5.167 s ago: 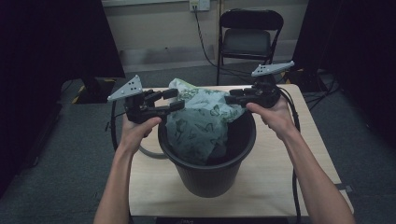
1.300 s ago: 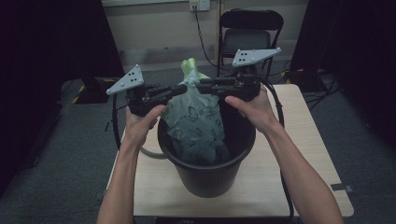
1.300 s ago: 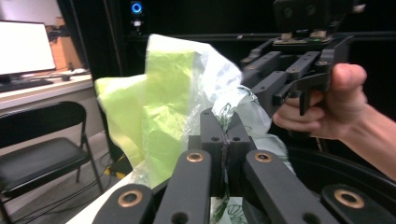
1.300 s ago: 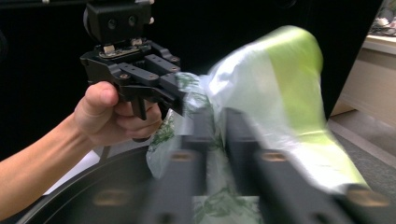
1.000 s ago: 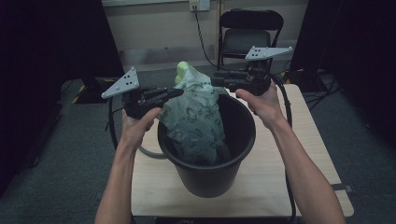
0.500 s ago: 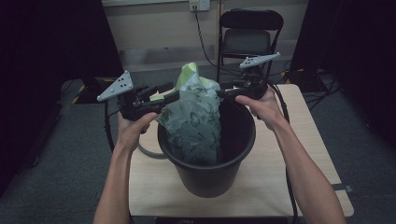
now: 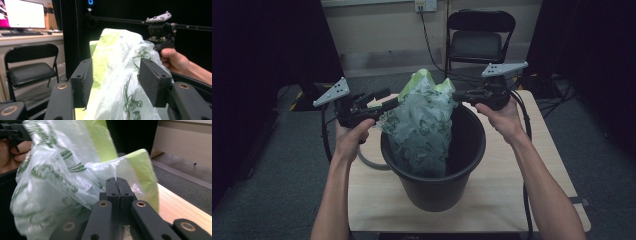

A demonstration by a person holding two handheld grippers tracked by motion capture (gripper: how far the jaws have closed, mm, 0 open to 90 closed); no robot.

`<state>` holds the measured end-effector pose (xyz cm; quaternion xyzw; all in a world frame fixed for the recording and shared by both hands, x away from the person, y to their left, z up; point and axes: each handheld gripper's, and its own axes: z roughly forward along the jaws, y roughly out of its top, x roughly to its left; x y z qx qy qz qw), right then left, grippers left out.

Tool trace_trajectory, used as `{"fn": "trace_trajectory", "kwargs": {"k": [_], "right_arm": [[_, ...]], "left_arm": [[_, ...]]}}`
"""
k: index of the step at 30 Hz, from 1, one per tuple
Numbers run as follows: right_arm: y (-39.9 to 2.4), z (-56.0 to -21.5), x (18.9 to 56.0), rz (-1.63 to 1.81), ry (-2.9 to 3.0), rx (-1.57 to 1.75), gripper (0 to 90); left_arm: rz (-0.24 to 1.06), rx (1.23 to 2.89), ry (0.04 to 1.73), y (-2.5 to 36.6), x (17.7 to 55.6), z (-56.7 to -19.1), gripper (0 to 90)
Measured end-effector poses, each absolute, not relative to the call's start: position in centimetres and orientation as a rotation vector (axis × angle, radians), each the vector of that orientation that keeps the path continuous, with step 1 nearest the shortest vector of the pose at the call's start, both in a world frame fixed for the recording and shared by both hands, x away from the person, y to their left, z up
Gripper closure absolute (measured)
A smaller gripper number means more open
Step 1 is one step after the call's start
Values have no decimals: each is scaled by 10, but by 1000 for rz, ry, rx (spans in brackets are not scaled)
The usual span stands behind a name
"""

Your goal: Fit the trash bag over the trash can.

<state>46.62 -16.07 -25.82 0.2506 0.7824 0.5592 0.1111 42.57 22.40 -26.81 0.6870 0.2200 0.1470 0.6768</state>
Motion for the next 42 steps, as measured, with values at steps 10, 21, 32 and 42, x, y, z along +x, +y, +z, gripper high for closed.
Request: {"fn": "trace_trajectory", "kwargs": {"k": [10,21,32,42], "right_arm": [[-156,-241,458,1614,2211,750,614],[-105,-205,455,1745,2215,663,420],[-96,-217,457,1708,2343,599,864],[-113,-220,426,1738,2349,439,900]], "left_arm": [[254,1624,439,214,424,-283,710],[282,1649,363,205,408,-270,829],[299,1631,342,200,403,-262,790],[312,1526,387,221,411,-250,678]]}}
